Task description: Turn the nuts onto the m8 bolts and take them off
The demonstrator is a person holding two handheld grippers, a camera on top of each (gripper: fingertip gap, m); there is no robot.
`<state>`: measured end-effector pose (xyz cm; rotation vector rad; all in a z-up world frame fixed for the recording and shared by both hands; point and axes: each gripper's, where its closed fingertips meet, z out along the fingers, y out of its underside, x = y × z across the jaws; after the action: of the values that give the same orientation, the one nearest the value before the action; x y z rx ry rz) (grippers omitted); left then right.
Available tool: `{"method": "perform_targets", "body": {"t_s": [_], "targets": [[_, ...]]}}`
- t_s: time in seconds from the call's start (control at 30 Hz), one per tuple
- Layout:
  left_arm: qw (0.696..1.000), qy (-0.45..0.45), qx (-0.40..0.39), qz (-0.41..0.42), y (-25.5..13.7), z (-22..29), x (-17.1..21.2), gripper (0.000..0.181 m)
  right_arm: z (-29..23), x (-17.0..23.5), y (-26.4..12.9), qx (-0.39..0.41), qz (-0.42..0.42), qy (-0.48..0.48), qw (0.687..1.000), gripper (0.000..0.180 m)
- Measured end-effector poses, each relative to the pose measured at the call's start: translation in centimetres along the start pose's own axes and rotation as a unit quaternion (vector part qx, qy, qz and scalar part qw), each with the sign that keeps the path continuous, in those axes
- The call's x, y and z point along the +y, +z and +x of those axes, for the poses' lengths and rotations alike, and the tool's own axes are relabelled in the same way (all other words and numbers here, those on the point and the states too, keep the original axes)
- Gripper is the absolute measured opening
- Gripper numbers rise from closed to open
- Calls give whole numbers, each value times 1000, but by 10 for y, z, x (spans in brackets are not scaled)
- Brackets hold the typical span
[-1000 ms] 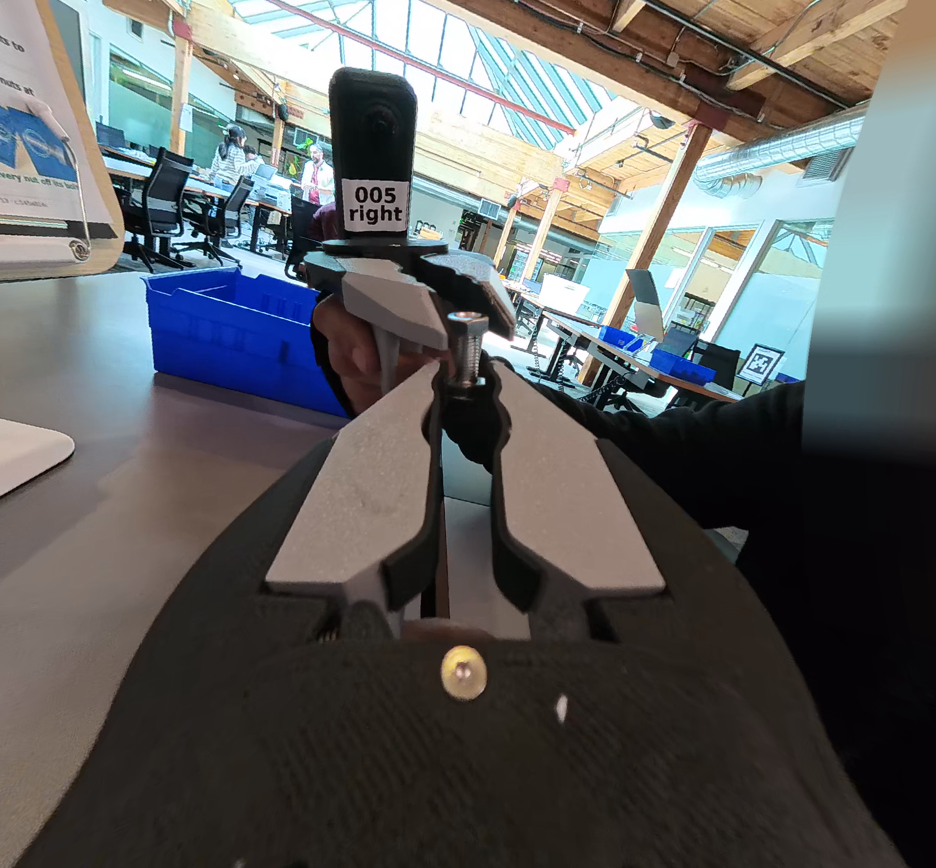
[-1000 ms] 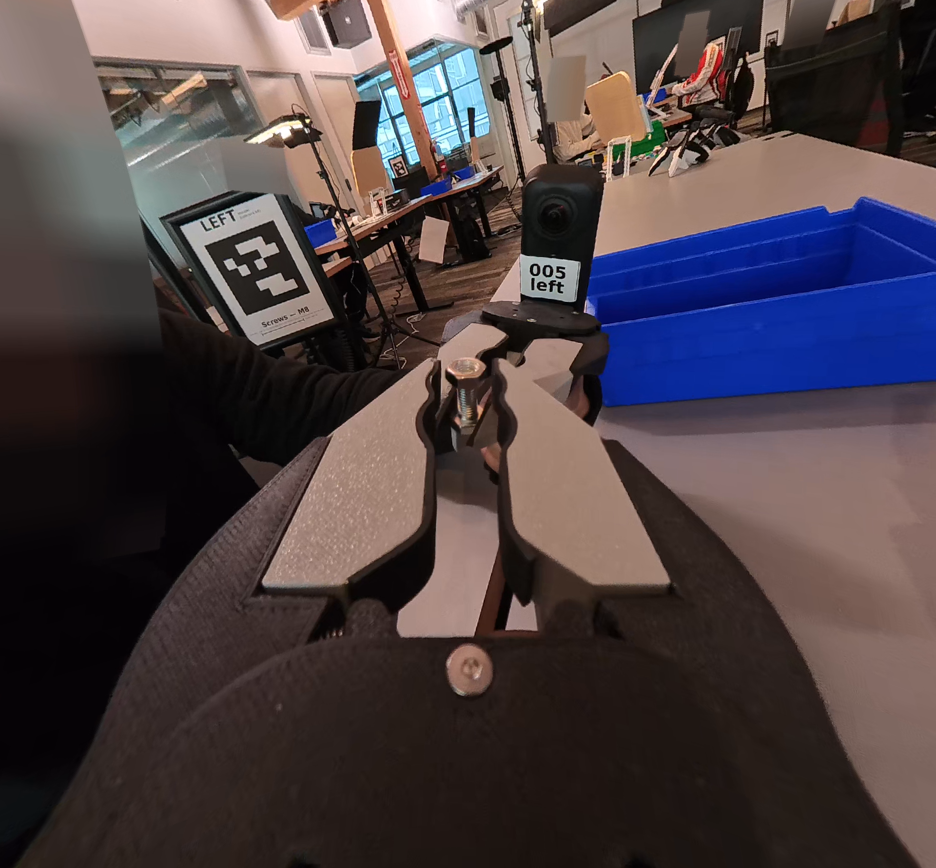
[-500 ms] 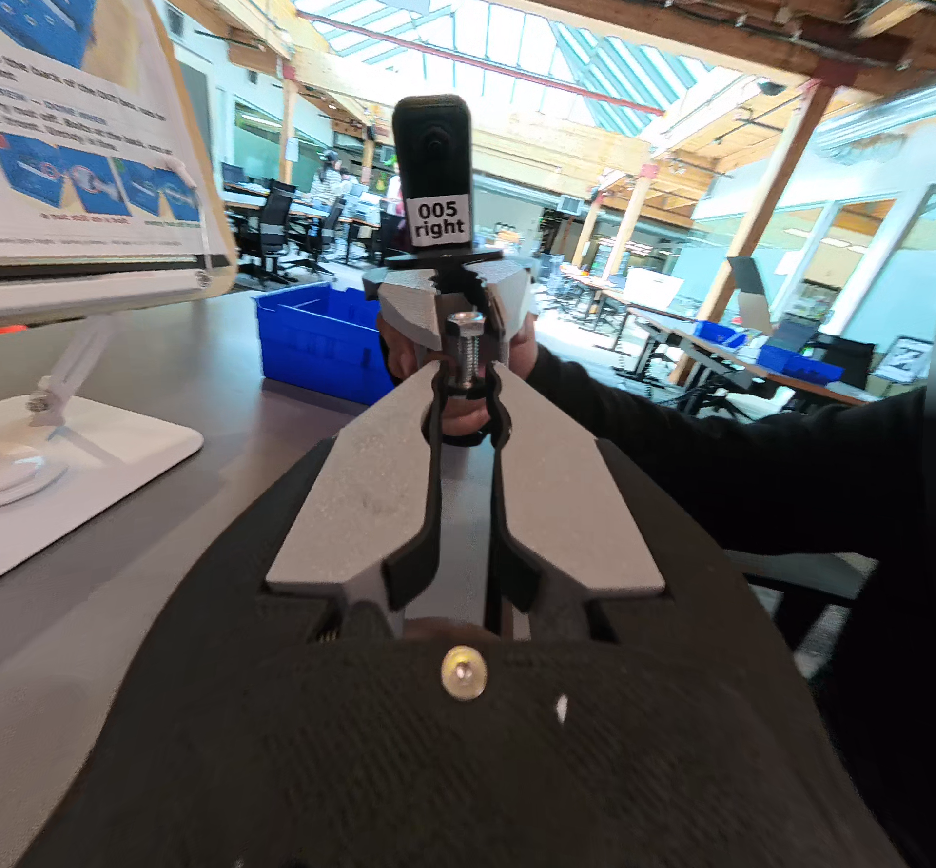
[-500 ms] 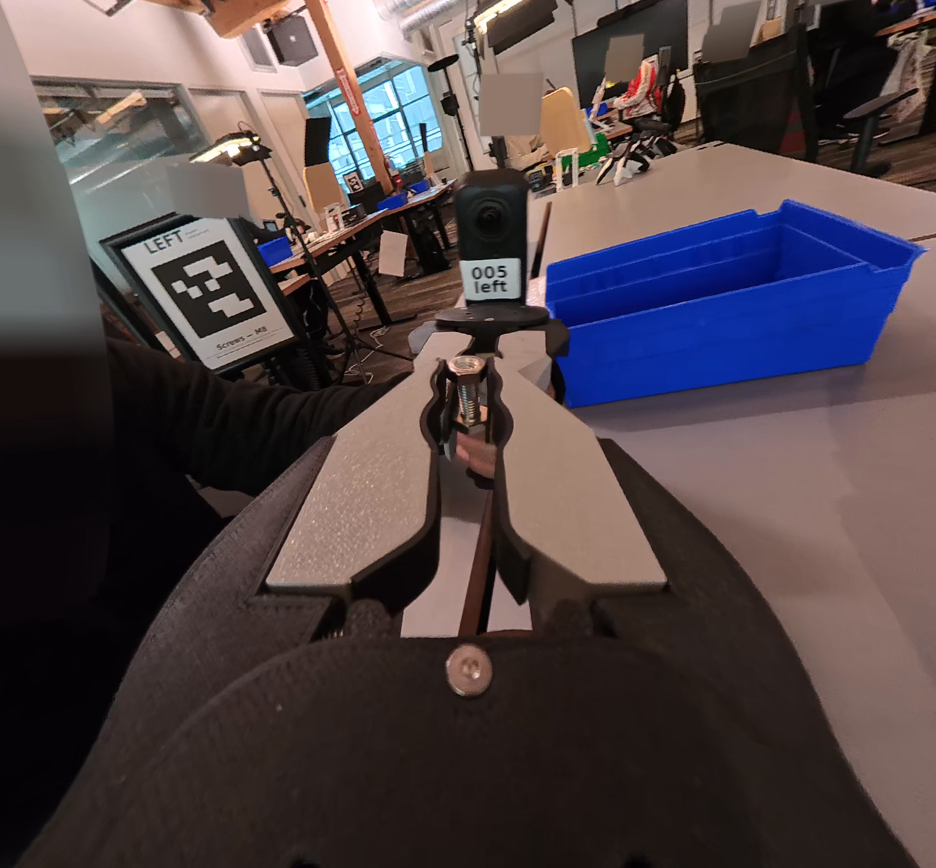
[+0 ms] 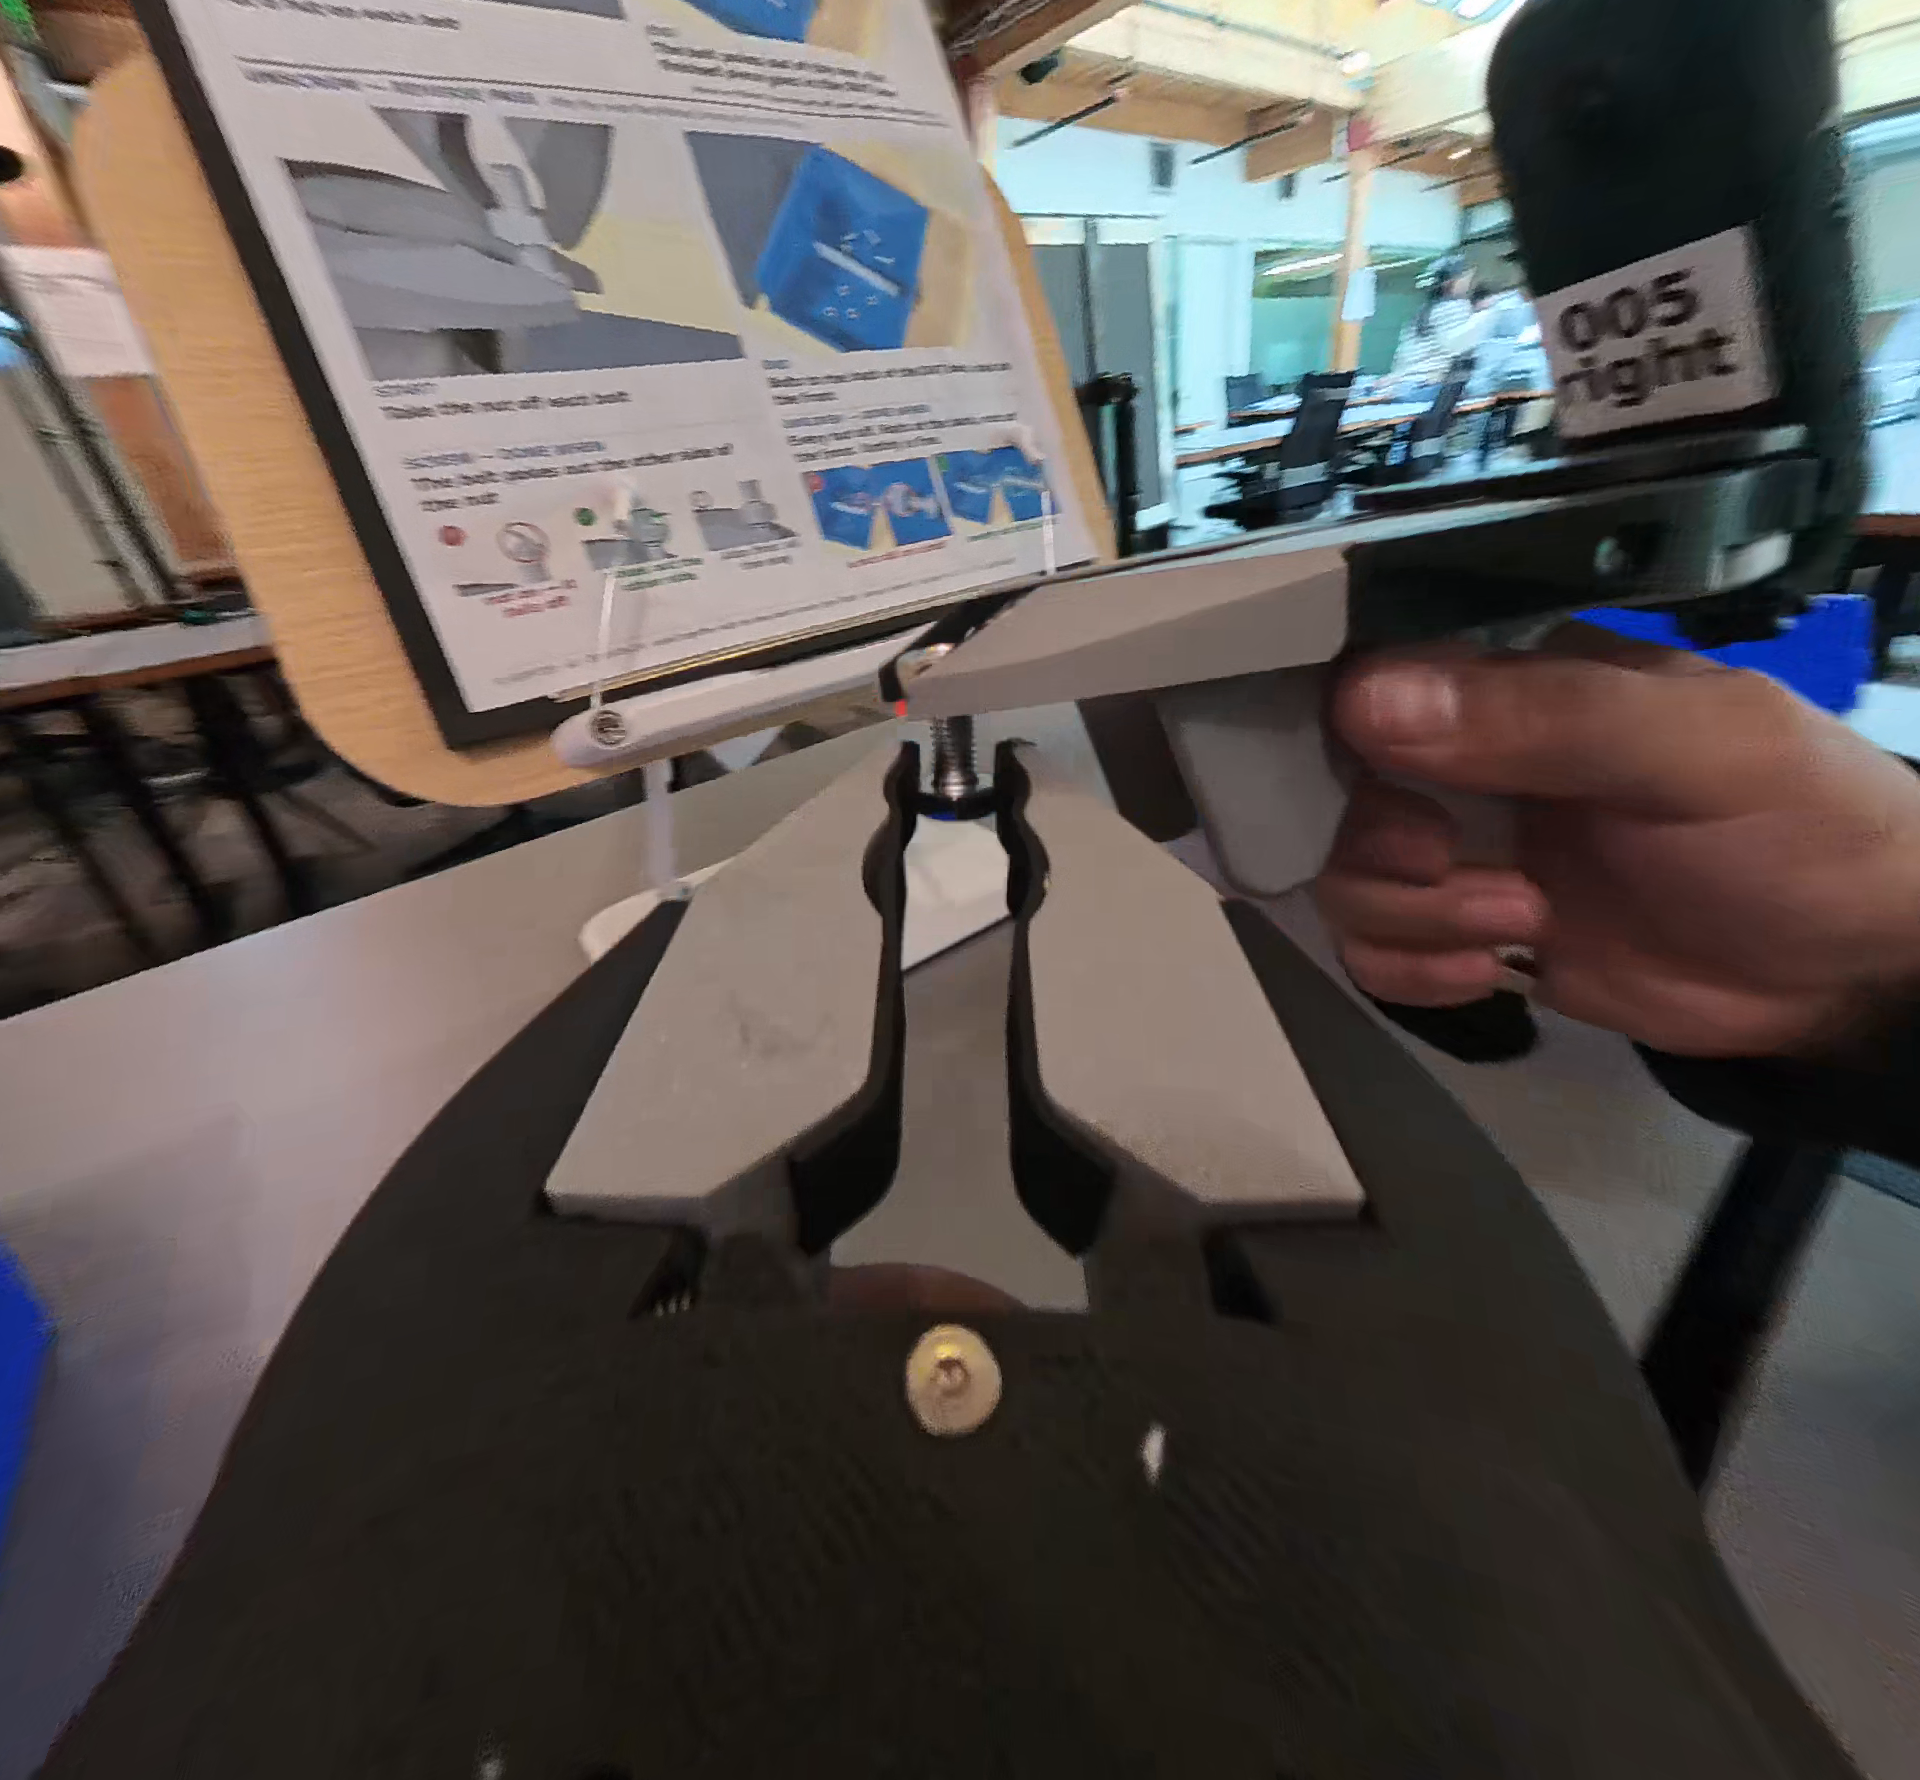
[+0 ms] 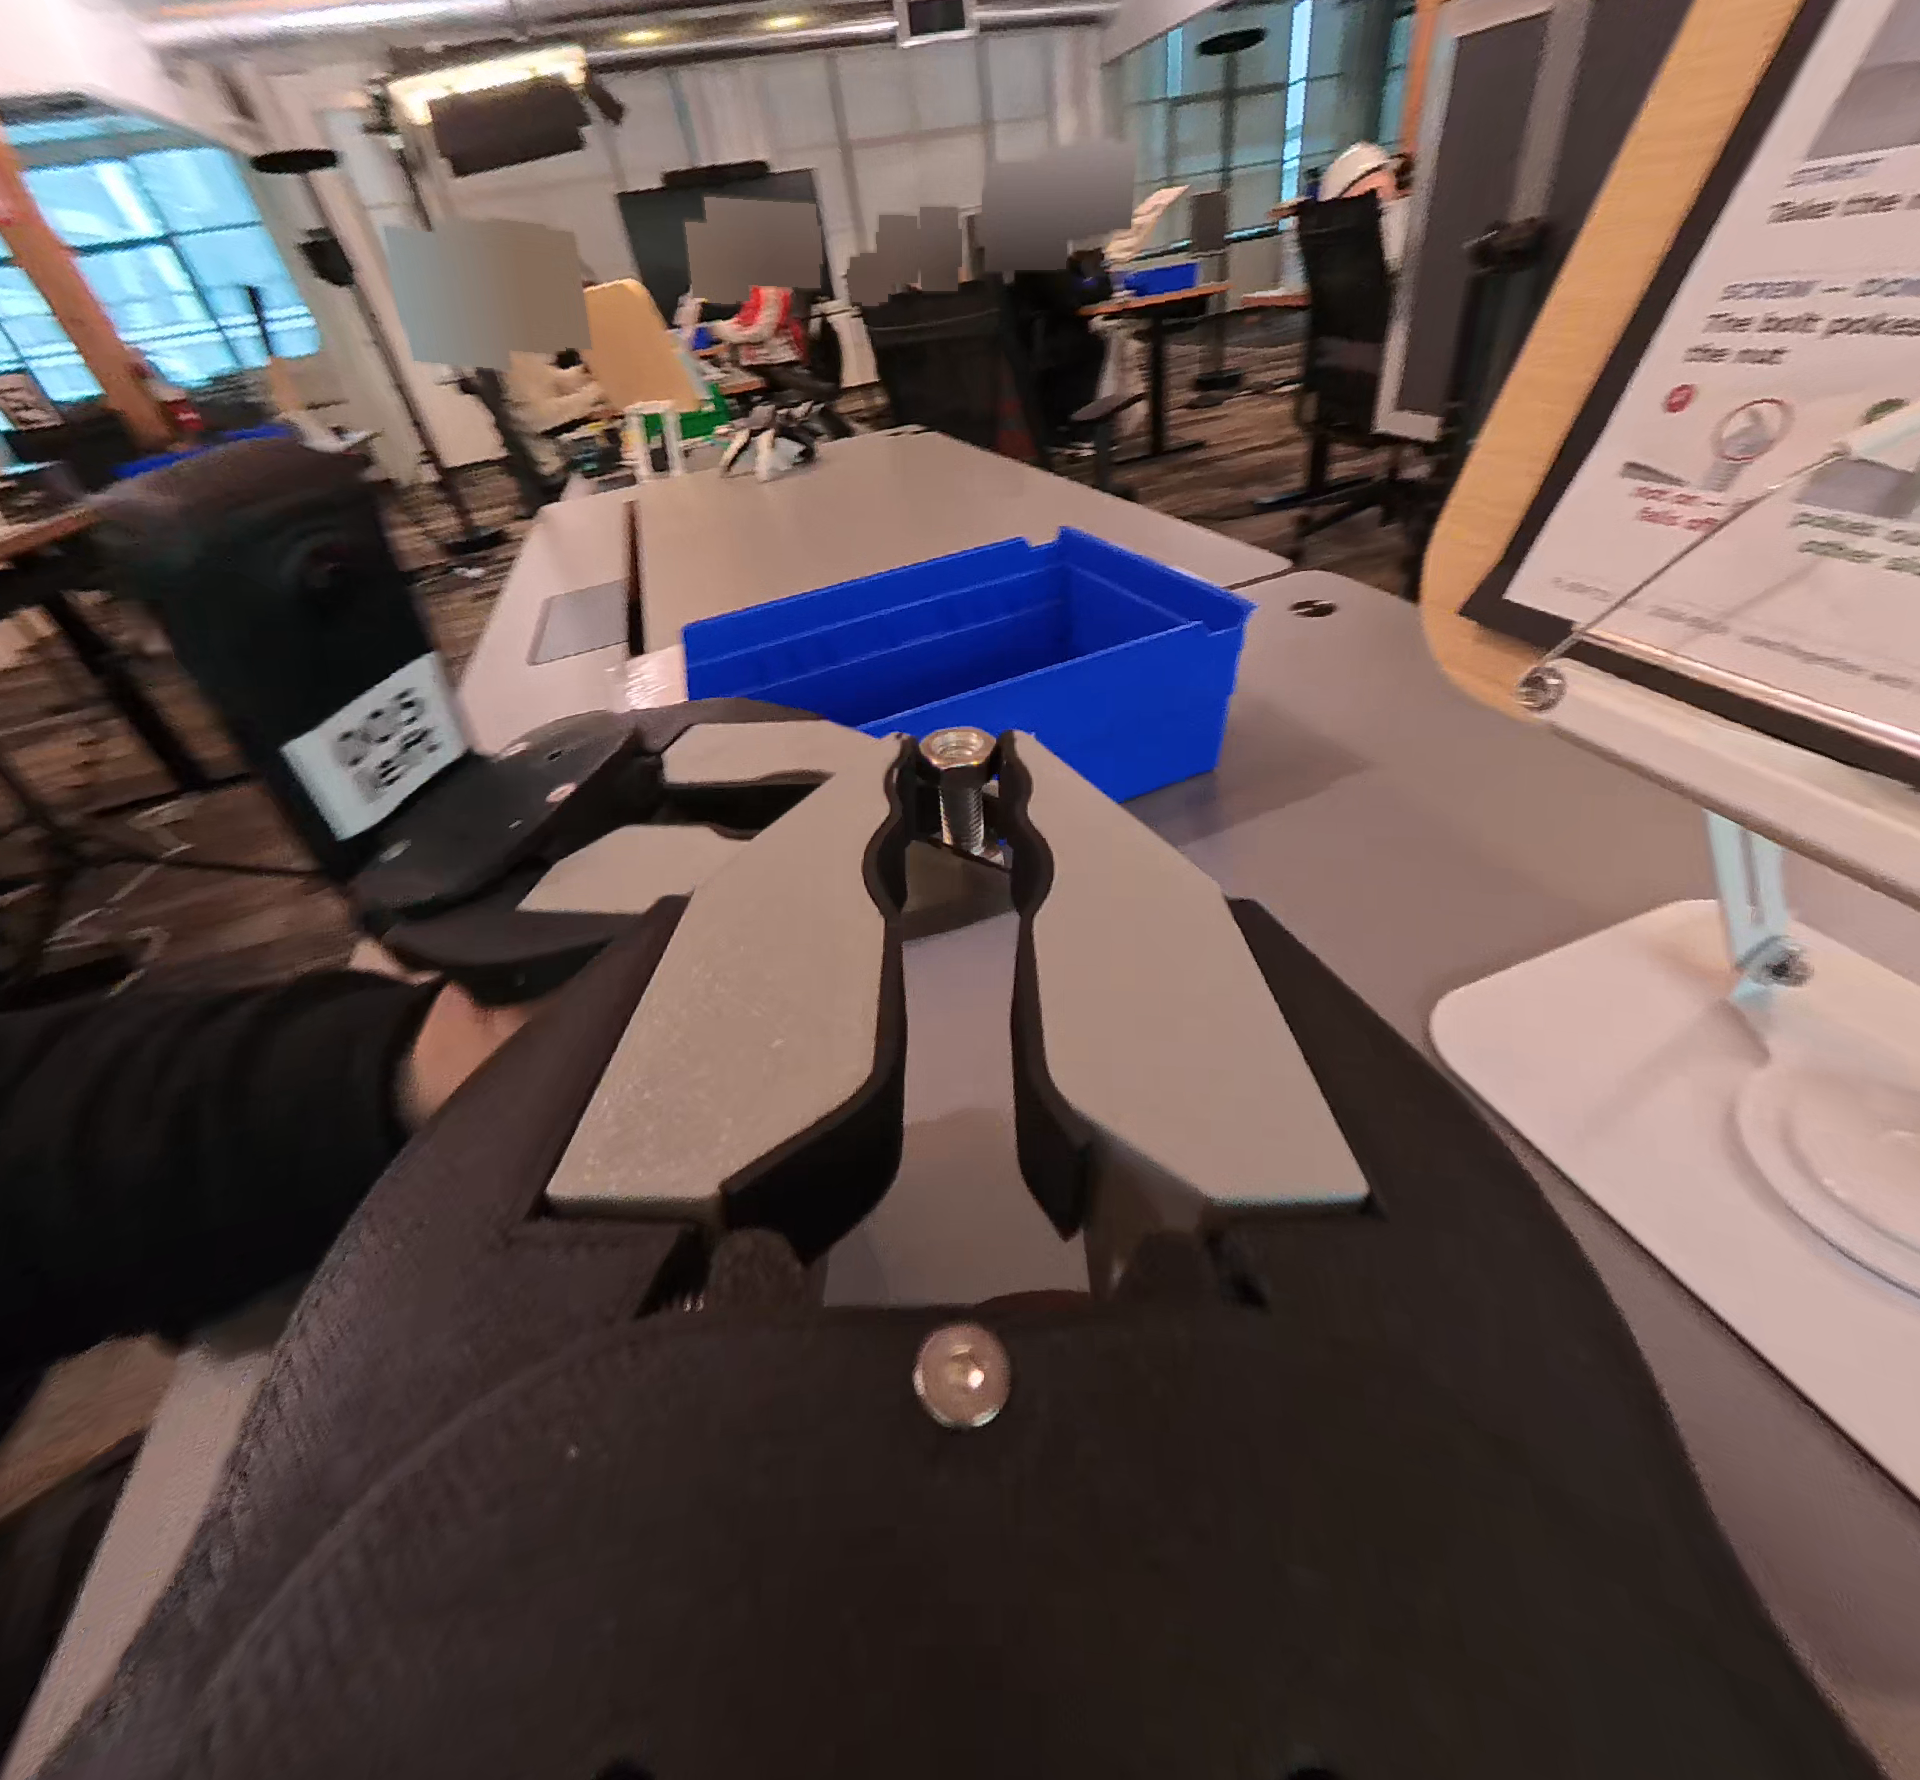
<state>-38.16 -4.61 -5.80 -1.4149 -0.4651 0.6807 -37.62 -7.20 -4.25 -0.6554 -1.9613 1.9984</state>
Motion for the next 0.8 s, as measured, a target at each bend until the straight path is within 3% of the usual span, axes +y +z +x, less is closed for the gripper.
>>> {"method": "perform_targets", "body": {"t_s": [0.17, 0.3, 0.6, 0.8], "targets": [[994, 49, -94, -14, -3, -13, 4, 12, 3, 2, 8, 79, 24, -41, 996, 12], [990, 63, -124, -13, -5, -15, 4, 12, 3, 1, 9, 119, 37, -56, 991, 12], [997, 27, -72, -16, -2, -9, 4, 12, 4, 0, 5, 97, 38, -52, 993, 13], [1000, 13, -27, -7, -2, 0, 0, 12, 3, -20, -5, 64, 48, -52, 995, 34]]}}
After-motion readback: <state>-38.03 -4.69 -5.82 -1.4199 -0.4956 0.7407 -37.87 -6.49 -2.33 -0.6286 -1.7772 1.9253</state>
